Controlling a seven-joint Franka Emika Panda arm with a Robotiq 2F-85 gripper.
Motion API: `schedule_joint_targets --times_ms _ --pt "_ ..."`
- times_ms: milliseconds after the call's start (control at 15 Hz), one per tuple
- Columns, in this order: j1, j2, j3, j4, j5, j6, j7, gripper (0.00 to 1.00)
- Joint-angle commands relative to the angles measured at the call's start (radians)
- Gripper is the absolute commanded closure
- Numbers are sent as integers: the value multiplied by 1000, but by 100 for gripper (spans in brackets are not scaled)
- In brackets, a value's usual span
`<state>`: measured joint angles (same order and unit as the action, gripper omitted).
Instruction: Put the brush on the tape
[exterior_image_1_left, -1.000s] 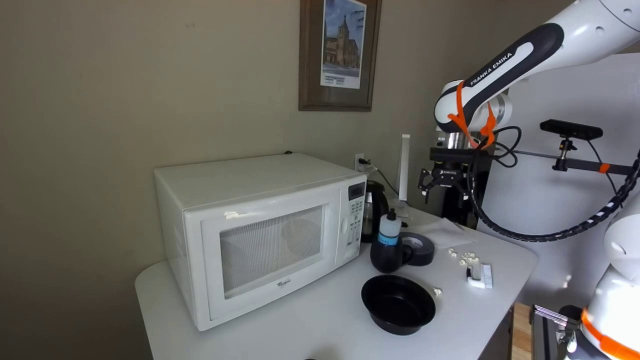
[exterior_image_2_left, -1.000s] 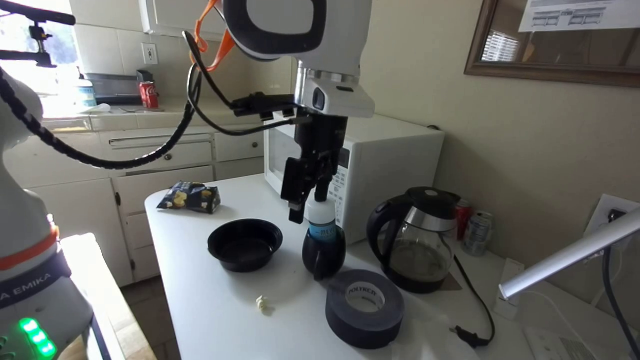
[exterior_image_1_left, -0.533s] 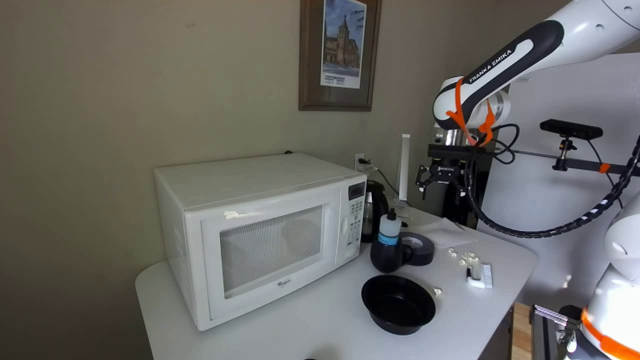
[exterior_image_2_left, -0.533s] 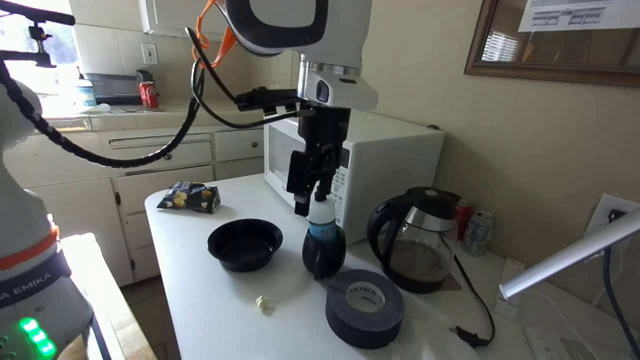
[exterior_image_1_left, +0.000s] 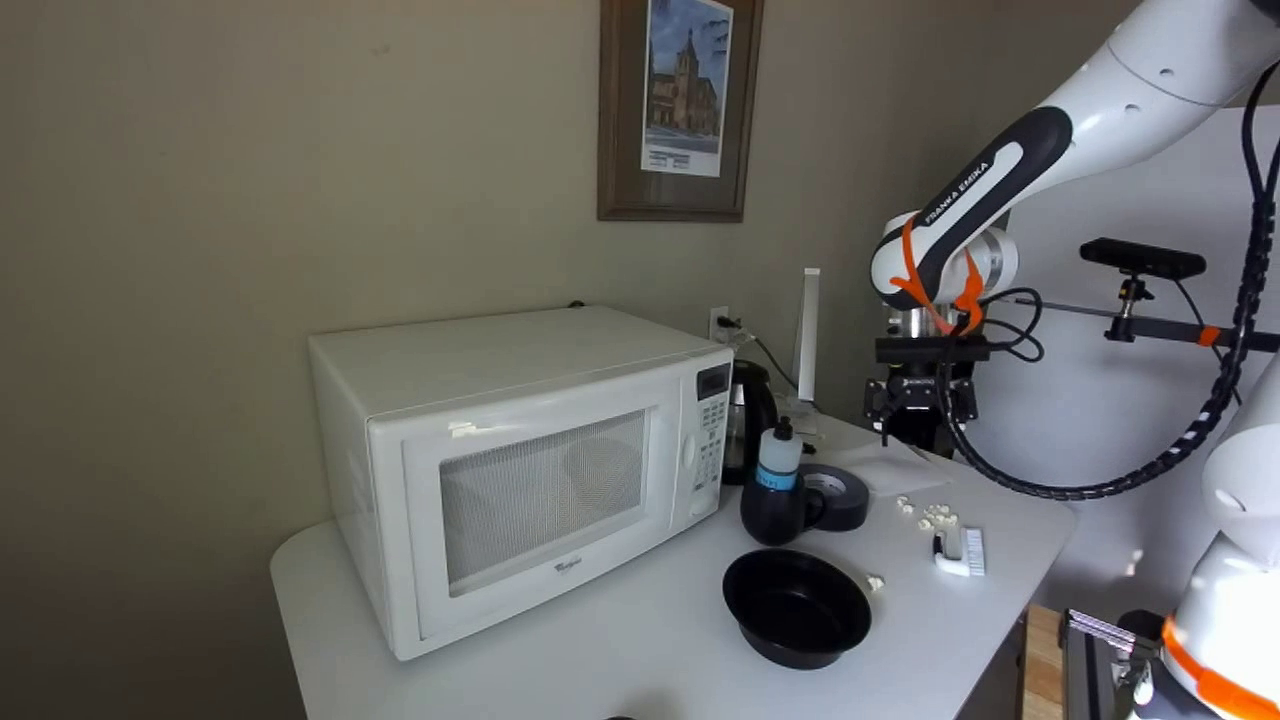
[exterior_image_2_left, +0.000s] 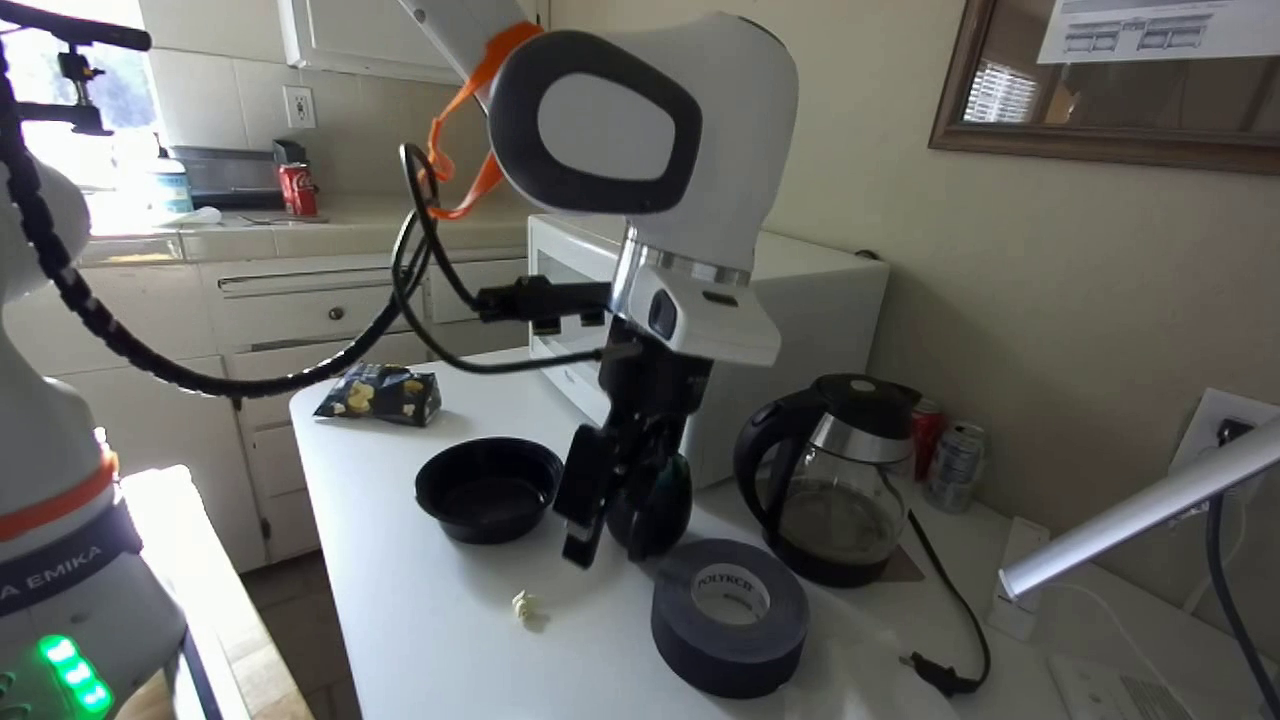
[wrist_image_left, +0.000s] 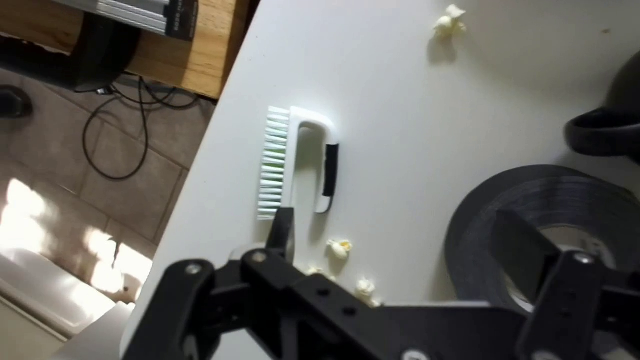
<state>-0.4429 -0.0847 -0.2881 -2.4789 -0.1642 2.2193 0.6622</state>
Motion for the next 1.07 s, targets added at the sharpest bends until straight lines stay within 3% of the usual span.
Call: schedule_joint_targets --times_ms 0,333,400,1000 --pt "-23 177 -83 43 -26 37 -31 0" --pt "-32 314 -165 54 47 102 -177 0" --pt "-5 266 -178 28 21 95 -129 0" --pt "3 333 -191 44 25 124 -141 0"
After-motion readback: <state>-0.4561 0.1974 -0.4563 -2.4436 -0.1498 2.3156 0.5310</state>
